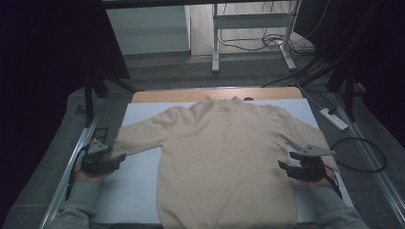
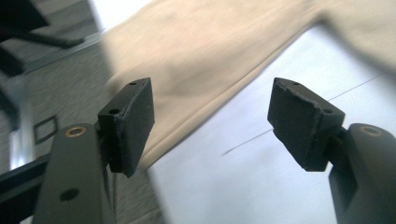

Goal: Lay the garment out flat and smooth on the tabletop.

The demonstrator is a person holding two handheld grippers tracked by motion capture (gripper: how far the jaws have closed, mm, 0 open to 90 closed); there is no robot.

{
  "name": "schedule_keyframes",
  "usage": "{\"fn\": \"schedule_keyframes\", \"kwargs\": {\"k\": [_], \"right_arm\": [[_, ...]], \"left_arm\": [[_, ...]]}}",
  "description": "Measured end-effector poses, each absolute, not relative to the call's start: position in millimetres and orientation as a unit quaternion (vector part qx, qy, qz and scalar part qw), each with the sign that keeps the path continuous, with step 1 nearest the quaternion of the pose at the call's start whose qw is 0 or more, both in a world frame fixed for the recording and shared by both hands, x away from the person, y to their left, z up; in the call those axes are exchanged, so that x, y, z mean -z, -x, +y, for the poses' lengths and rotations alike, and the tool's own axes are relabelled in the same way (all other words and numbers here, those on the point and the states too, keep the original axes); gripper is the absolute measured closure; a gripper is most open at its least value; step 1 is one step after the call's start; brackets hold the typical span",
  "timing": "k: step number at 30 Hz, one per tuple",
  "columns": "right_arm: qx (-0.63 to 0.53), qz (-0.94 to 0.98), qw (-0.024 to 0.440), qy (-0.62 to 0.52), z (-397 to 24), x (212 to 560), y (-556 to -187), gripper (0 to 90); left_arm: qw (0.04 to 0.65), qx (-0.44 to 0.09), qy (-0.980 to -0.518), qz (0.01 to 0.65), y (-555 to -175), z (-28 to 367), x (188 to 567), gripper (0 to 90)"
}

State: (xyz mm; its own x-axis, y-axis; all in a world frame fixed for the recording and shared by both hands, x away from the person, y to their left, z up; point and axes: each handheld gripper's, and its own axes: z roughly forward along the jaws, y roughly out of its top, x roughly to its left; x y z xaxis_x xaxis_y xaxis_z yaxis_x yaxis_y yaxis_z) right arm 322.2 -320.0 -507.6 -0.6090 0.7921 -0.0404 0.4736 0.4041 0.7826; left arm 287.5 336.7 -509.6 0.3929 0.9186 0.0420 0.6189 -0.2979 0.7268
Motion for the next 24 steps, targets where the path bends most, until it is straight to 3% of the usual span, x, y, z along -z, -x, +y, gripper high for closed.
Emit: {"fn": "schedule_keyframes", "kwargs": {"k": [16, 24], "right_arm": [[-0.388, 0.812, 0.207, -0.384, -320, 507, -321, 37.1], [-0.396, 0.813, 0.199, -0.377, -319, 506, -319, 35.9]], "left_arm": [[0.392, -0.19, -0.782, 0.446, -294, 272, 498, 25.9], [0.4, -0.167, -0.788, 0.437, -297, 253, 503, 22.9]]}}
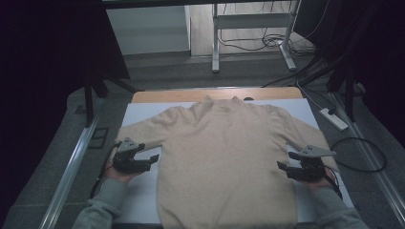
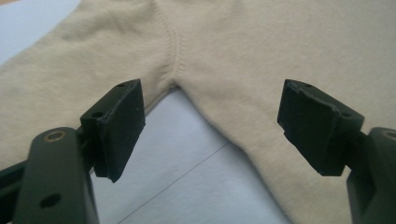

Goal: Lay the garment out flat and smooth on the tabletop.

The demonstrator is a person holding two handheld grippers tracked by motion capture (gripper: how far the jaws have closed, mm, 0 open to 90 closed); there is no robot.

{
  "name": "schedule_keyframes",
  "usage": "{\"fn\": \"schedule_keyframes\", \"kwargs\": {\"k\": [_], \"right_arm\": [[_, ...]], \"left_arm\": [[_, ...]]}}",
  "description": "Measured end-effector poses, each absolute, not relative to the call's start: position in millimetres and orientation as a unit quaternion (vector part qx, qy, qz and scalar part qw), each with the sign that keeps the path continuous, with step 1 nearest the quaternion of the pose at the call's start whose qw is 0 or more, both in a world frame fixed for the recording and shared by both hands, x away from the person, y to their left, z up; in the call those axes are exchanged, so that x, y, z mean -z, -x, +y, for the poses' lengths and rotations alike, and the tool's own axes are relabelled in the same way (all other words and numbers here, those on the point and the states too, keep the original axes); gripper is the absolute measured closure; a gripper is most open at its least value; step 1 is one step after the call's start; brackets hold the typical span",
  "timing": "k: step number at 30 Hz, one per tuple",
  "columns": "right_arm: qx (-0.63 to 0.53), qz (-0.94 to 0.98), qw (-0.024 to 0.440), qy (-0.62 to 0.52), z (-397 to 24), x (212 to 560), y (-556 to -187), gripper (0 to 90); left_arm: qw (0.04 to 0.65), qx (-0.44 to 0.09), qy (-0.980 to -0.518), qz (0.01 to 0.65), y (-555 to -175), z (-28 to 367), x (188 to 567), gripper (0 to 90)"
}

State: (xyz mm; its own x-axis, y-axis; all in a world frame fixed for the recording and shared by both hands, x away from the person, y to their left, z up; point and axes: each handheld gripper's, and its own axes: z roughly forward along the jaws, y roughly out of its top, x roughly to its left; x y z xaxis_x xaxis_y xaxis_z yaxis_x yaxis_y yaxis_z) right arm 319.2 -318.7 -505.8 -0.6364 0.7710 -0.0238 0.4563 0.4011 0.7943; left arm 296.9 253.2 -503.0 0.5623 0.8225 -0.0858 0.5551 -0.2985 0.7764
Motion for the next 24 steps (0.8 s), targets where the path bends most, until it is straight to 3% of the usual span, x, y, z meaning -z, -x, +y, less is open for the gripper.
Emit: {"fn": "schedule_keyframes", "kwargs": {"k": [24], "right_arm": [[-0.448, 0.805, 0.153, -0.357, -329, 502, -291, 32.8]], "left_arm": [[0.404, -0.137, -0.815, 0.393, -273, 215, 513, 21.6]]}}
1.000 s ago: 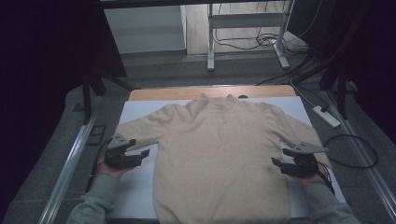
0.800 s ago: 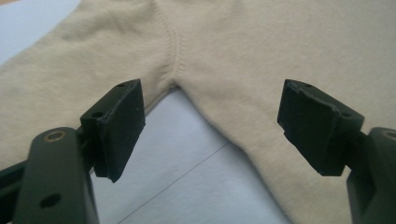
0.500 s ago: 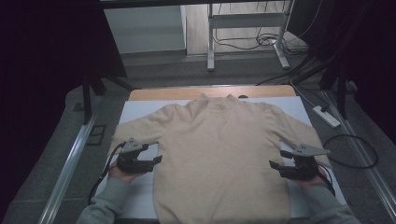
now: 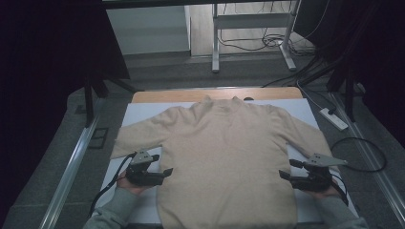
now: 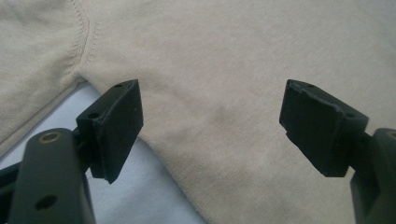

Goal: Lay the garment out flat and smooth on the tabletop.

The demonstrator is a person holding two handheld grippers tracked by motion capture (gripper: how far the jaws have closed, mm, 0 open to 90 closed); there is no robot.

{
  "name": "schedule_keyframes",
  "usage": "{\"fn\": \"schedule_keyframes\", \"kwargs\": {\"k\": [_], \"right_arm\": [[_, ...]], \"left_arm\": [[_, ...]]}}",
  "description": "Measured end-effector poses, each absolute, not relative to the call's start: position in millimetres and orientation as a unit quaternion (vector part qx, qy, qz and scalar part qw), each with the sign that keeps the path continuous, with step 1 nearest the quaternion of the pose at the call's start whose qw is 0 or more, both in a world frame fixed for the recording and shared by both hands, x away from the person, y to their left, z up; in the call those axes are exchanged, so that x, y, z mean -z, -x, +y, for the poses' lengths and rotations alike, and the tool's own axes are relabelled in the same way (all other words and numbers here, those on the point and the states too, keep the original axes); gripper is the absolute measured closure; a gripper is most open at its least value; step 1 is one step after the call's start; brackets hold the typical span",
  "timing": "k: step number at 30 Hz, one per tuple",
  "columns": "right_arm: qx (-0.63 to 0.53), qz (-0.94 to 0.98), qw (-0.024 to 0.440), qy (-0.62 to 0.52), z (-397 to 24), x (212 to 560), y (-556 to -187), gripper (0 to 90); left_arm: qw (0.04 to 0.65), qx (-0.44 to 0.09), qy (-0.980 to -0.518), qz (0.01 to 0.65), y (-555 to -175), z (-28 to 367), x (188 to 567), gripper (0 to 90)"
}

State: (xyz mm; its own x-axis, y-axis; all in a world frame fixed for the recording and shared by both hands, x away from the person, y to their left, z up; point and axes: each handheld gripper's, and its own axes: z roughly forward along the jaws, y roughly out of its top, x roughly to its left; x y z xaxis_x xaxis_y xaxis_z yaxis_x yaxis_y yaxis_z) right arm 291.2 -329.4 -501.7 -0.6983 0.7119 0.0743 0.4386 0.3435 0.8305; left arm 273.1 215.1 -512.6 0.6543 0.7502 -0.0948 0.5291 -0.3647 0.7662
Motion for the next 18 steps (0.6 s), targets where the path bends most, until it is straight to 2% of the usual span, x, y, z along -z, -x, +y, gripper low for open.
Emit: {"fn": "schedule_keyframes", "kwargs": {"k": [18], "right_arm": [[-0.446, 0.808, 0.152, -0.353, -328.5, 502.3, -292.1, 32.9]], "left_arm": [[0.395, -0.143, -0.818, 0.393, -275.0, 215.5, 514.5, 21.5]]}}
